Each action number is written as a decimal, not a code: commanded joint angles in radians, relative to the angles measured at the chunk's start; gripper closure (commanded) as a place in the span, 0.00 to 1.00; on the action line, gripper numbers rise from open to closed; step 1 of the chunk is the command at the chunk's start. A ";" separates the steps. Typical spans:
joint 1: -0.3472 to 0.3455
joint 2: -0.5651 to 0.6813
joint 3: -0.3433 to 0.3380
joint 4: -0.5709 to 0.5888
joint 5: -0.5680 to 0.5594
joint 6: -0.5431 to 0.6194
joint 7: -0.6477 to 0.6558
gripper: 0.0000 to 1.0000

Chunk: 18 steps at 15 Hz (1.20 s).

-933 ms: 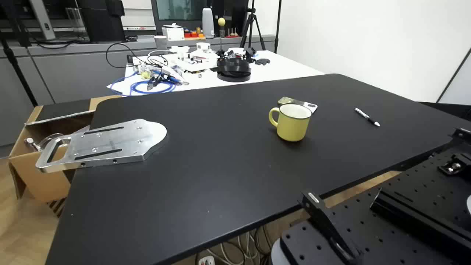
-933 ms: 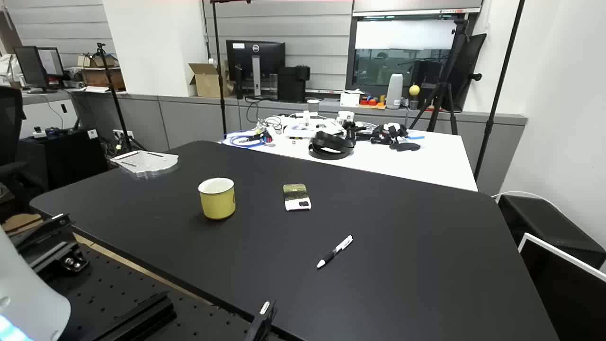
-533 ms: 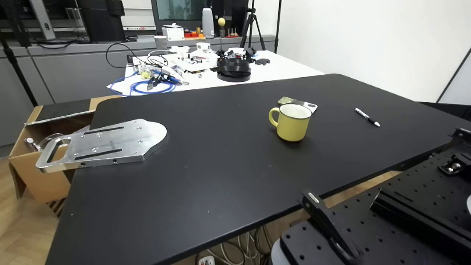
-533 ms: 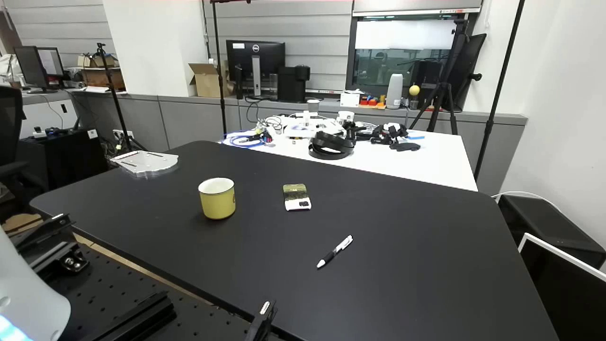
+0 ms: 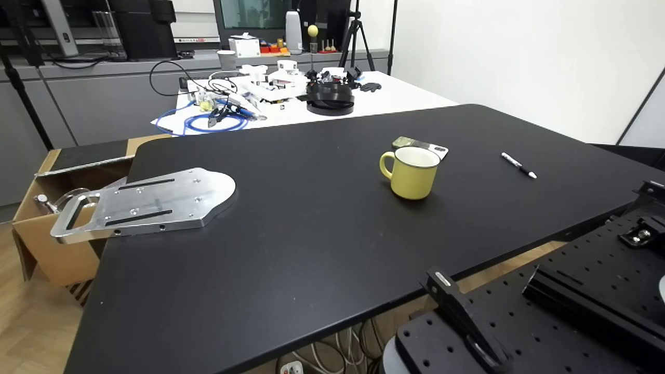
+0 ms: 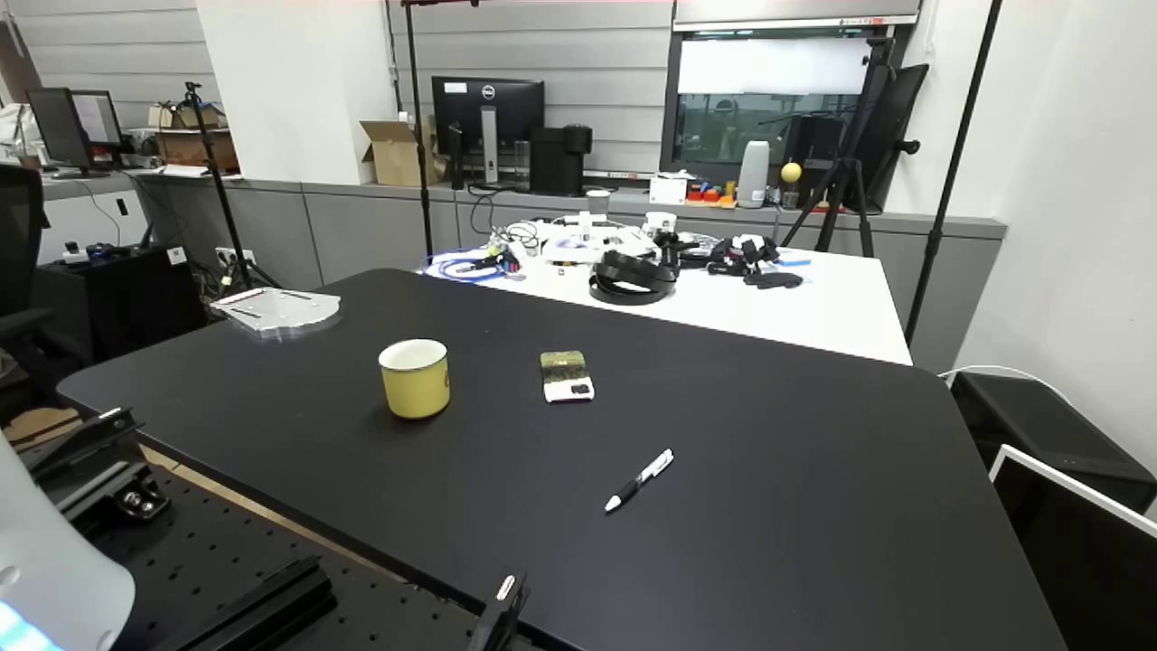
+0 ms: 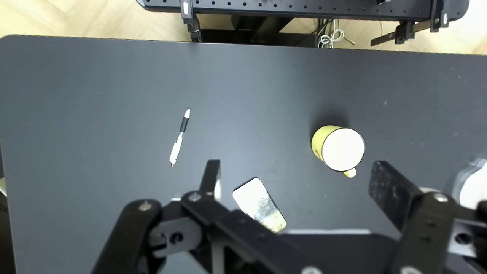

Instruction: Put the pen in the cup

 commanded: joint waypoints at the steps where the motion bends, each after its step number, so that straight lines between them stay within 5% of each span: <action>1: -0.014 0.003 0.011 0.003 0.004 -0.003 -0.004 0.00; 10: -0.014 0.006 0.008 0.002 0.015 0.027 -0.008 0.00; 18: -0.028 0.027 -0.015 -0.018 0.062 0.295 -0.056 0.00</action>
